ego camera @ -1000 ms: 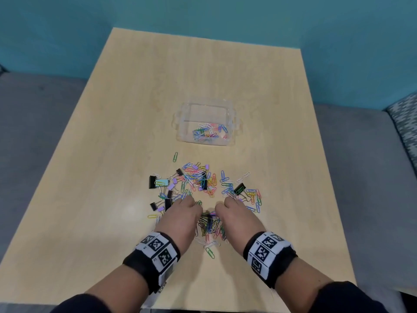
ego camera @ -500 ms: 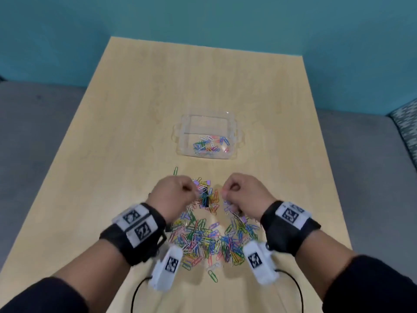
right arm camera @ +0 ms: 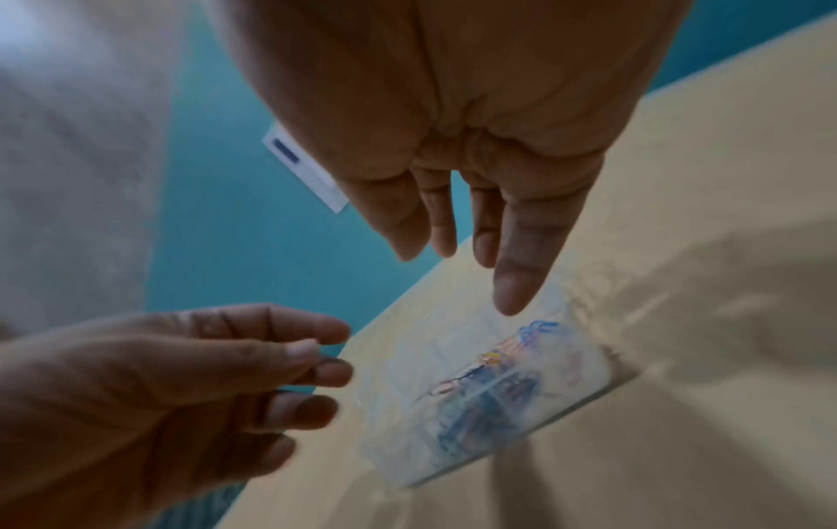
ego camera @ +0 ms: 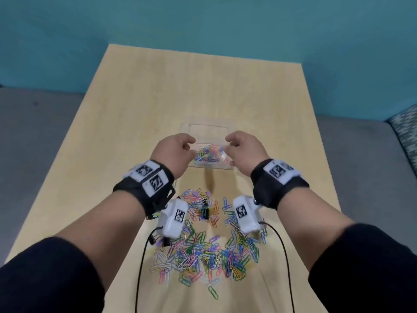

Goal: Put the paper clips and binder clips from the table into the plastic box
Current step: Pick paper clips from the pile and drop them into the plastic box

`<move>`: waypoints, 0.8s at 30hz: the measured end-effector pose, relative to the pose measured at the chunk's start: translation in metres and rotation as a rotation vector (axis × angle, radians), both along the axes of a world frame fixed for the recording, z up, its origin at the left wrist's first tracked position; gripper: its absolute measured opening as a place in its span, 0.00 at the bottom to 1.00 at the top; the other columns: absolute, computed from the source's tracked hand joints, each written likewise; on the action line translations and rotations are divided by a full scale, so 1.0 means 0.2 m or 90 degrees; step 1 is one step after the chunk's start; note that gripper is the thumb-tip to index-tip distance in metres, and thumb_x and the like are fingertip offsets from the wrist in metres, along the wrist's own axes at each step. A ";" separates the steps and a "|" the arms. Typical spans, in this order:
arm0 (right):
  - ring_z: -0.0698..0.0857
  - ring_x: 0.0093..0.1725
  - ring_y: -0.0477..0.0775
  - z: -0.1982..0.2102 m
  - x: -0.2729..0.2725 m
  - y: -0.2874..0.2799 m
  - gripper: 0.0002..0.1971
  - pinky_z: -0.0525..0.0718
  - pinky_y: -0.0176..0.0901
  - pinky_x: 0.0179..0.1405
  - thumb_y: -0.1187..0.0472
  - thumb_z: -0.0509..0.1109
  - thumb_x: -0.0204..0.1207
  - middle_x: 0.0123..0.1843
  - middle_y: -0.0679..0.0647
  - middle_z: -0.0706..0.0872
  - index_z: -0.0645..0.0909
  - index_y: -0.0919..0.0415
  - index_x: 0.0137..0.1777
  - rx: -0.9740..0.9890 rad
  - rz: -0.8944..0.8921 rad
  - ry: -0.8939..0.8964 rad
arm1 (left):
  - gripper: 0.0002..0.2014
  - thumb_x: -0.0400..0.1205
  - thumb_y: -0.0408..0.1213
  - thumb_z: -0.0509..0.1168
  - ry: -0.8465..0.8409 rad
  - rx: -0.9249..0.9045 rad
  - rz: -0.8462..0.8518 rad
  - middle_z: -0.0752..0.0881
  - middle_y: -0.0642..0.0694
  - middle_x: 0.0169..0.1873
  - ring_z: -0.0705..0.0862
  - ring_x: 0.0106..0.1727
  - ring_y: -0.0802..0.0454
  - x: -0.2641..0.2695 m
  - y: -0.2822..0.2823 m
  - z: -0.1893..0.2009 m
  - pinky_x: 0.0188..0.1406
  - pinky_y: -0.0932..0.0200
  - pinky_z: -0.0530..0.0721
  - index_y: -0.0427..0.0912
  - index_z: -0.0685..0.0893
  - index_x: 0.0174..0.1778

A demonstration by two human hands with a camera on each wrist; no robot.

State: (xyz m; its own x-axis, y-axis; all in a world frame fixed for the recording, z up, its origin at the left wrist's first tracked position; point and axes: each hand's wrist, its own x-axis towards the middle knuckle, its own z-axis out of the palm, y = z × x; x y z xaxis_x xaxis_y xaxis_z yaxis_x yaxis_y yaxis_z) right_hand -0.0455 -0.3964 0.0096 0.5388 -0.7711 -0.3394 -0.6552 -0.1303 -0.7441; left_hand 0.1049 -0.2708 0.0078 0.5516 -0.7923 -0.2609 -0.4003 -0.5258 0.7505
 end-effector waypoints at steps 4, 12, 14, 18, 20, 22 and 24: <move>0.83 0.53 0.53 0.01 -0.33 0.27 0.16 0.79 0.46 0.57 0.56 0.66 0.79 0.60 0.53 0.79 0.78 0.53 0.66 -0.154 0.152 0.089 | 0.16 0.77 0.42 0.69 -0.117 0.023 -0.106 0.81 0.52 0.52 0.82 0.43 0.55 -0.21 0.36 0.03 0.48 0.61 0.77 0.51 0.82 0.61; 0.78 0.52 0.59 -0.18 -0.88 0.96 0.33 0.85 0.48 0.45 0.52 0.72 0.60 0.60 0.51 0.73 0.70 0.50 0.69 -0.174 0.348 0.255 | 0.23 0.66 0.49 0.71 -0.220 0.172 -0.314 0.76 0.50 0.48 0.78 0.44 0.46 -0.70 0.98 -0.21 0.39 0.53 0.85 0.50 0.77 0.56; 0.78 0.51 0.59 -0.22 -0.88 1.02 0.40 0.86 0.48 0.43 0.49 0.74 0.57 0.62 0.52 0.72 0.68 0.49 0.73 -0.200 0.335 0.284 | 0.39 0.59 0.50 0.77 -0.285 0.183 -0.308 0.78 0.47 0.53 0.78 0.48 0.44 -0.76 0.97 -0.24 0.39 0.52 0.87 0.48 0.75 0.67; 0.73 0.60 0.61 -0.26 -0.76 1.03 0.40 0.83 0.53 0.54 0.46 0.71 0.66 0.72 0.54 0.68 0.60 0.48 0.79 -0.245 0.357 0.295 | 0.41 0.67 0.48 0.74 -0.313 0.176 -0.314 0.73 0.43 0.64 0.72 0.61 0.40 -0.77 0.87 -0.29 0.52 0.46 0.85 0.47 0.64 0.76; 0.72 0.62 0.63 -0.27 -0.68 1.01 0.35 0.81 0.55 0.58 0.52 0.69 0.71 0.74 0.56 0.67 0.61 0.51 0.78 -0.259 0.362 0.287 | 0.36 0.71 0.45 0.70 -0.320 0.184 -0.310 0.72 0.43 0.64 0.70 0.60 0.41 -0.76 0.81 -0.31 0.54 0.46 0.82 0.47 0.64 0.75; 0.73 0.59 0.64 -0.28 -0.61 0.98 0.32 0.81 0.55 0.56 0.61 0.69 0.69 0.72 0.58 0.71 0.67 0.54 0.75 -0.263 0.361 0.284 | 0.30 0.72 0.39 0.69 -0.324 0.194 -0.300 0.73 0.44 0.61 0.70 0.56 0.42 -0.74 0.76 -0.33 0.52 0.49 0.81 0.48 0.69 0.70; 0.74 0.56 0.64 -0.29 -0.57 0.96 0.29 0.81 0.52 0.50 0.68 0.69 0.65 0.66 0.58 0.75 0.71 0.56 0.69 -0.260 0.365 0.271 | 0.24 0.71 0.33 0.67 -0.314 0.189 -0.297 0.74 0.44 0.57 0.70 0.52 0.43 -0.72 0.73 -0.33 0.49 0.51 0.79 0.47 0.74 0.64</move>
